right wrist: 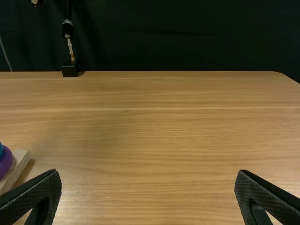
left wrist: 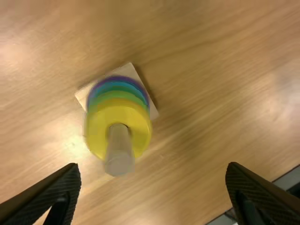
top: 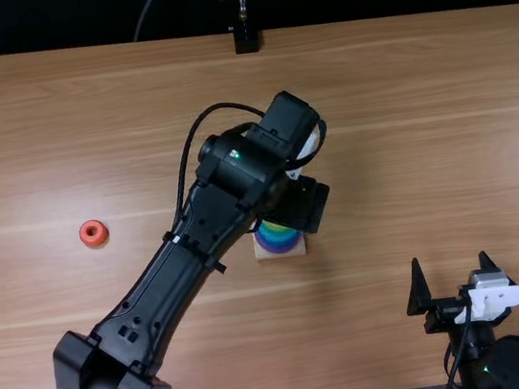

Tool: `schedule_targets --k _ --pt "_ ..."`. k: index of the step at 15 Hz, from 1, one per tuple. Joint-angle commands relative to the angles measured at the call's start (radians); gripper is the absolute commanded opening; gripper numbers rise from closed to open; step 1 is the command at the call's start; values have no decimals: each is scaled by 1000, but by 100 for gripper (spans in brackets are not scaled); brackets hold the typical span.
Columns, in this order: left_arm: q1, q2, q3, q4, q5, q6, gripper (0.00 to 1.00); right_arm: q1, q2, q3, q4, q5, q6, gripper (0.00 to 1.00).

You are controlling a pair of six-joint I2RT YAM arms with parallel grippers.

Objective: Build the Hanoi tower: stack the rings onto the peg from bottom to top in this color order: purple, dark blue, light blue, dark green, light green, yellow, orange.

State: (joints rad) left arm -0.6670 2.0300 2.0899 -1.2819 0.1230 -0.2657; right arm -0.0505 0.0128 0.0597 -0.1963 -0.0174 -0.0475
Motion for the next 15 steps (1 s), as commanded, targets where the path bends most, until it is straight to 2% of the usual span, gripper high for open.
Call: schedule_targets --k 1,3,6,9,11,12,15 --pt "70 3 44 12 15 2 100 -3 -13 -44 -74 14 0 100" --pt "135 -40 36 67 17 -1 100 -3 -13 -44 -75 14 0 100" --pt "280 -146 -44 211 17 -3 100 -3 -13 -44 -74 14 0 100" --pt "420 -209 -218 220 19 1 100 -3 -13 -44 -75 14 0 100" --pt "514 -228 -327 233 50 12 100 -3 -13 -44 -74 14 0 100" --pt "558 -238 -375 249 56 47 100 -3 -13 -44 -74 14 0 100" --pt "636 -240 -511 266 37 275 100 -3 -13 -44 -74 14 0 100"
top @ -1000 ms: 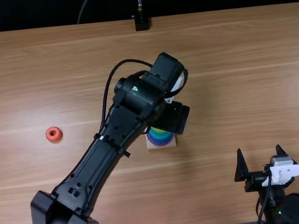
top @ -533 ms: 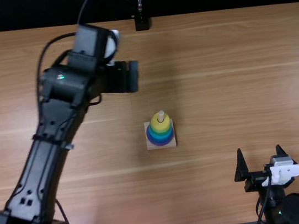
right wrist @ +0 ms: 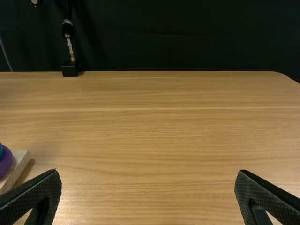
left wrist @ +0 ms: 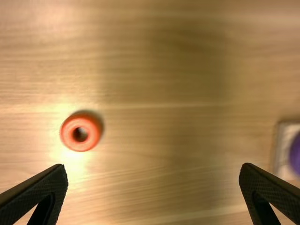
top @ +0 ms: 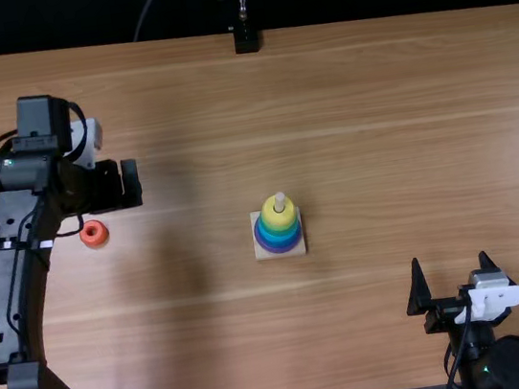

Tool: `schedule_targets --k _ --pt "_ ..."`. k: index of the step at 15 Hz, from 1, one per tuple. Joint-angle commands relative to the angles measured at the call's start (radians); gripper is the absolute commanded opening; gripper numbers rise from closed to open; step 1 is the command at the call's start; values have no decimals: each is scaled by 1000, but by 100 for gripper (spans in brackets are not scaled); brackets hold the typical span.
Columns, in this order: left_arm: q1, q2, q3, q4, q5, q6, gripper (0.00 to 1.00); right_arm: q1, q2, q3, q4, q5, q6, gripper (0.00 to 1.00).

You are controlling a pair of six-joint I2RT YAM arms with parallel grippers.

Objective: Build the Hanoi tower: stack the rings onto the peg from bottom to top in this color order: purple, dark blue, light blue, dark green, light green, yellow, orange.

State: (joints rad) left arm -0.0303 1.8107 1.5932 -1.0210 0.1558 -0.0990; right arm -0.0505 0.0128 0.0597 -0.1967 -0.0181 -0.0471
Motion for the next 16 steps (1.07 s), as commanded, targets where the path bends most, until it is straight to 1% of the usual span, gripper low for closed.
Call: schedule_targets --k 1,2,5,6,8,9,10,11,12,13,14,16 --pt "13 -21 -58 18 2 149 100 -3 -13 -44 -73 14 -1 100" --pt "23 -16 -99 45 -9 167 100 -3 -13 -44 -73 14 -1 100" --pt "29 2 -184 165 -31 174 100 -3 -13 -44 -73 14 -1 100" --pt "32 18 -193 187 -31 174 100 -3 -13 -44 -73 14 -1 100" --pt "61 39 -199 196 -33 176 100 -3 -13 -44 -73 14 -1 100" --pt "70 41 -199 200 -49 187 100 -3 -13 -44 -73 14 -1 100" --pt "73 50 -199 202 -102 232 100 -3 -13 -44 -73 14 -1 100" --pt "76 62 -199 202 -156 290 100 -3 -13 -44 -73 14 -1 100" --pt "82 68 -199 200 -189 338 100 -3 -13 -44 -73 14 -1 100" --pt "86 70 -200 200 -193 359 100 -3 -13 -44 -73 14 -1 100" --pt "90 72 -203 200 -193 360 100 -3 -13 -44 -73 14 -1 100" --pt "93 105 -226 200 -183 359 100 -3 -13 -44 -73 14 -1 100"
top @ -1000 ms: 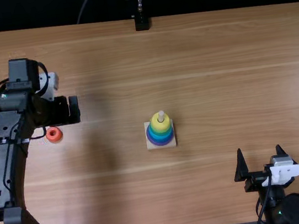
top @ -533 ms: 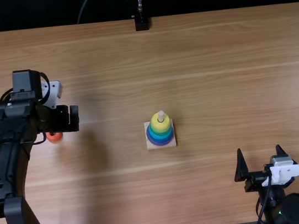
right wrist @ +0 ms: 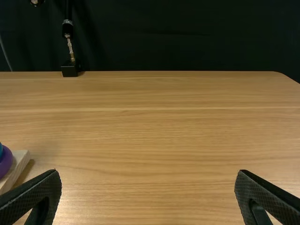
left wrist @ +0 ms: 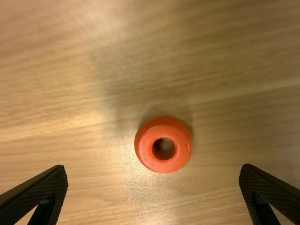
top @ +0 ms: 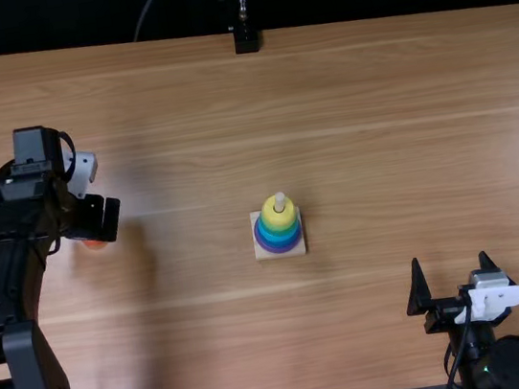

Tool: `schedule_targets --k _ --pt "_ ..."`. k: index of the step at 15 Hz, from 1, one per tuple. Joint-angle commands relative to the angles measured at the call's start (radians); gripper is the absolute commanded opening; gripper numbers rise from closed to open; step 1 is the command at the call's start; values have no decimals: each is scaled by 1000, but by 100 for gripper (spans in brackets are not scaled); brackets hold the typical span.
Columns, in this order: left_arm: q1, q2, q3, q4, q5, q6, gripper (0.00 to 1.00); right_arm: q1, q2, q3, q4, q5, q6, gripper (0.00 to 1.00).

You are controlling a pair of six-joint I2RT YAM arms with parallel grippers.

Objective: Build the Hanoi tower: stack the rings onto the peg from bottom to top in this color order: purple, dark blue, light blue, dark green, light green, yellow, orange.

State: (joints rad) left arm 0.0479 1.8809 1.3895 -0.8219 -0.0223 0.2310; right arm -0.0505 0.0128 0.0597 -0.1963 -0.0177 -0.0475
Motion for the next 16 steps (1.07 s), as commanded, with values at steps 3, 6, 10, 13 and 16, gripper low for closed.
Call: schedule_targets --k 3,6,10,13,16 --pt "13 46 -24 1 -2 29 100 -3 -13 -44 -75 14 0 100" --pt "12 86 -21 1 -2 30 100 -3 -13 -44 -74 14 0 100" --pt "9 115 -17 1 -2 30 100 -3 -13 -44 -74 14 0 100" --pt "9 121 -15 1 -2 30 100 -3 -13 -44 -74 14 0 100" --pt "10 138 -15 1 -2 32 100 -3 -13 -44 -74 14 0 100"
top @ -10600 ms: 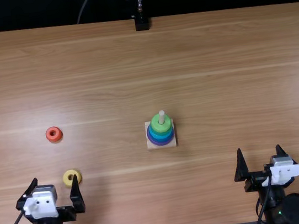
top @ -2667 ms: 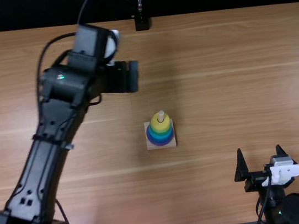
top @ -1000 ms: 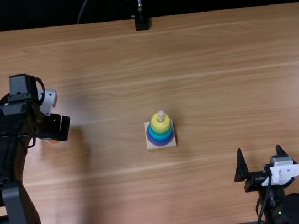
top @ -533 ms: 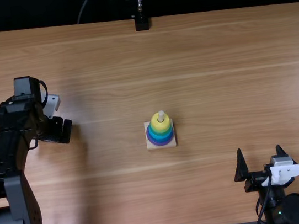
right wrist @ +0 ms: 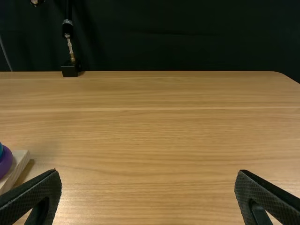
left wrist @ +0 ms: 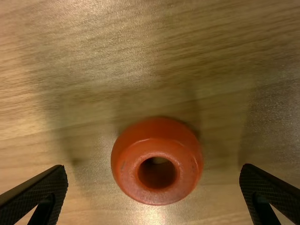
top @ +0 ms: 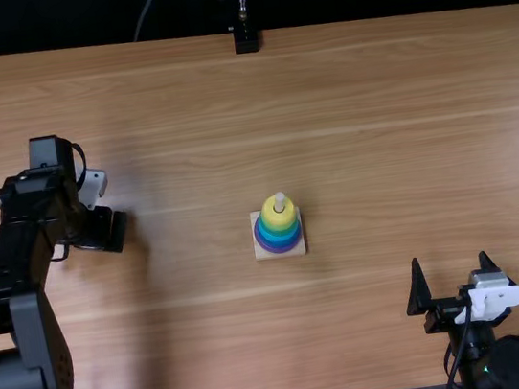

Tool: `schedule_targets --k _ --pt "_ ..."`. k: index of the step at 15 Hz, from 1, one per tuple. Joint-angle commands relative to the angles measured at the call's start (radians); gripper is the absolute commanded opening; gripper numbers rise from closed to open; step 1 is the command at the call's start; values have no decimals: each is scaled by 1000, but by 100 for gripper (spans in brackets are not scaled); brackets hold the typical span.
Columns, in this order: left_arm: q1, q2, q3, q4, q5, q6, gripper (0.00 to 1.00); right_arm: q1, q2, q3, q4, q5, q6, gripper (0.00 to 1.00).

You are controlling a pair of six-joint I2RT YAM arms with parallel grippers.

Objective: Build the Hanoi tower: stack the rings onto the peg from bottom to top in this color order: purple, dark blue, light blue, dark green, light green, yellow, orange.

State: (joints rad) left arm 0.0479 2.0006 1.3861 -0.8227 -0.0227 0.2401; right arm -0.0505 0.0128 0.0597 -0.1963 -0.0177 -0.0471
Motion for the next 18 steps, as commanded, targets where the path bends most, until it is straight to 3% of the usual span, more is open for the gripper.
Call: schedule_targets --k 1,2,3,5,6,10,15,18 --pt "10 18 -12 2 1 23 100 -3 -13 -44 -74 14 -1 100" --pt "10 18 -12 4 1 21 100 -3 -13 -44 -74 14 -1 100" --pt "10 18 -12 4 1 21 80 -3 -13 -44 -74 14 -1 100" --pt "9 18 -18 5 1 18 19 -3 -13 -44 -74 14 -1 100" --pt "9 18 -19 20 1 10 0 -3 -13 -44 -74 14 -1 100" --pt "7 17 -24 70 2 8 0 -3 -13 -44 -74 14 -1 100" --pt "-26 -40 68 -30 1 -12 0 -3 -13 -44 -74 14 -1 100" --pt "-77 -86 192 -199 2 -155 0 -3 -13 -44 -74 14 -1 100"
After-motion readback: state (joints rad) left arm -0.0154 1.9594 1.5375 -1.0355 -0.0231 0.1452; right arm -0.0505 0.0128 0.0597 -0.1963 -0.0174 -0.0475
